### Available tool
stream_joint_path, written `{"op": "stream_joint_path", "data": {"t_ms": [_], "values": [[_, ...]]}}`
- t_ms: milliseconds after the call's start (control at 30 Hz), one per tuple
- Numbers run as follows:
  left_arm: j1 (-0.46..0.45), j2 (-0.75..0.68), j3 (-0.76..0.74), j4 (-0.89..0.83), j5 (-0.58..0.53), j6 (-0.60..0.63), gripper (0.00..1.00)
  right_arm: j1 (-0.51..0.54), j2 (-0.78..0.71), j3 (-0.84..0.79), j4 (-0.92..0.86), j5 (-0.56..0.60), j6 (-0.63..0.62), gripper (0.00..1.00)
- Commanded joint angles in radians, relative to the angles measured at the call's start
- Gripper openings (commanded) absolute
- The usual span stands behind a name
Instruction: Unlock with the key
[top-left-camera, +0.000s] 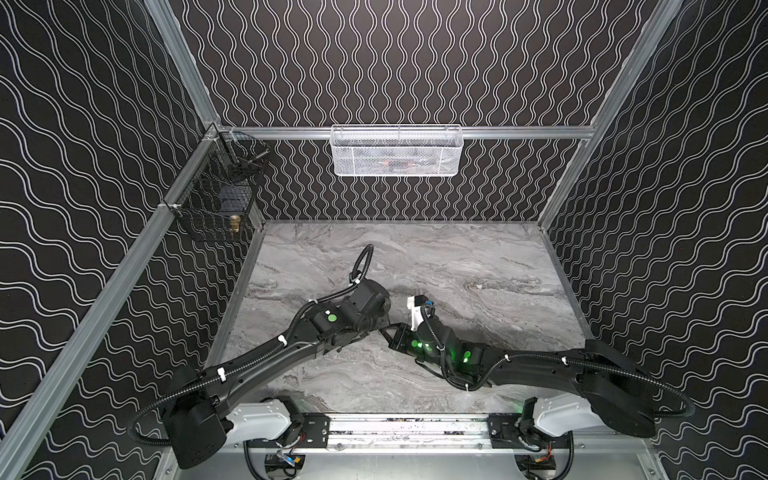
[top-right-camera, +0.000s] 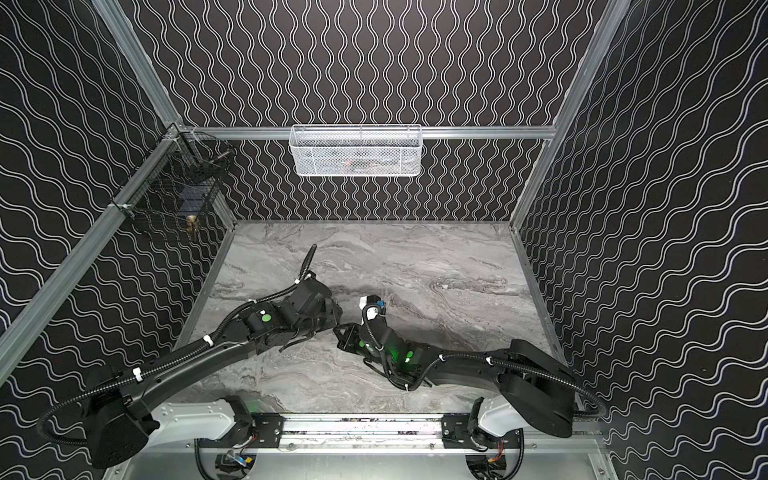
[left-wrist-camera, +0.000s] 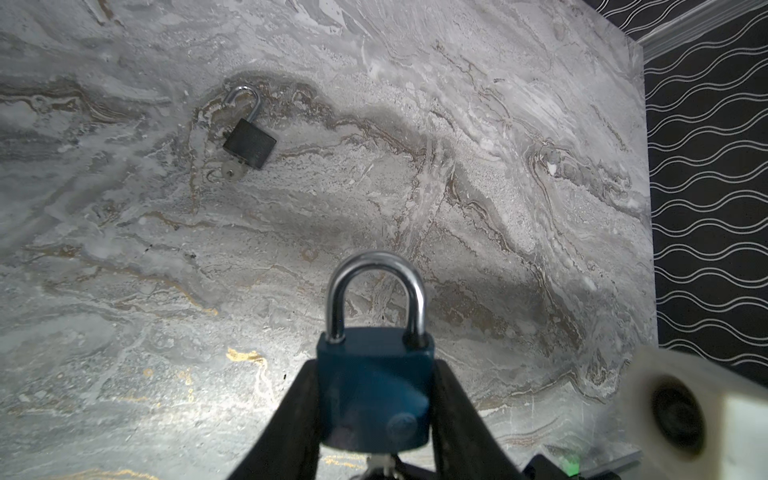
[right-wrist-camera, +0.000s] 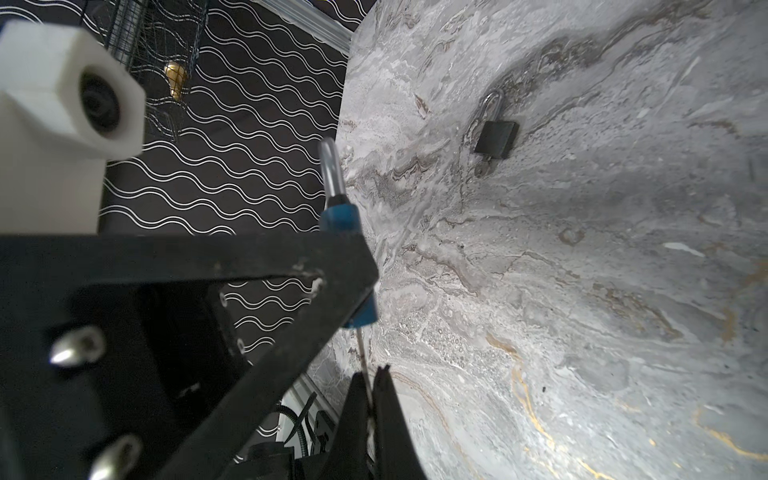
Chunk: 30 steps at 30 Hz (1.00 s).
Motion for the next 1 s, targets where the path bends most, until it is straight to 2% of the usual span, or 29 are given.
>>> {"op": "stream_joint_path", "data": {"t_ms": [0, 200, 367, 500, 733, 967], "values": [[-0.007, -0.011, -0.003, -0.018, -0.005, -0.002, 0.18, -0.007, -0.019, -0.002, 0.091, 0.009, -0.002, 0.0], [-0.029, -0.024, -0.004, -0.009, 0.025, 0.004, 0.16, -0.029, -0.032, -0.005, 0.11, -0.01, -0.008, 0.0], [-0.057, 0.008, 0.027, -0.068, -0.01, 0.035, 0.16, -0.033, -0.069, 0.004, 0.091, 0.009, -0.034, 0.0], [-0.077, 0.006, 0.023, -0.039, 0.022, 0.041, 0.16, -0.054, -0.088, -0.003, 0.078, 0.01, -0.022, 0.0], [-0.105, 0.052, 0.07, -0.15, -0.076, 0.069, 0.16, -0.059, -0.126, -0.004, 0.117, 0.008, -0.059, 0.0], [-0.103, -0.001, 0.03, -0.079, -0.056, 0.042, 0.16, -0.058, -0.118, -0.003, 0.069, 0.0, -0.074, 0.0]]}}
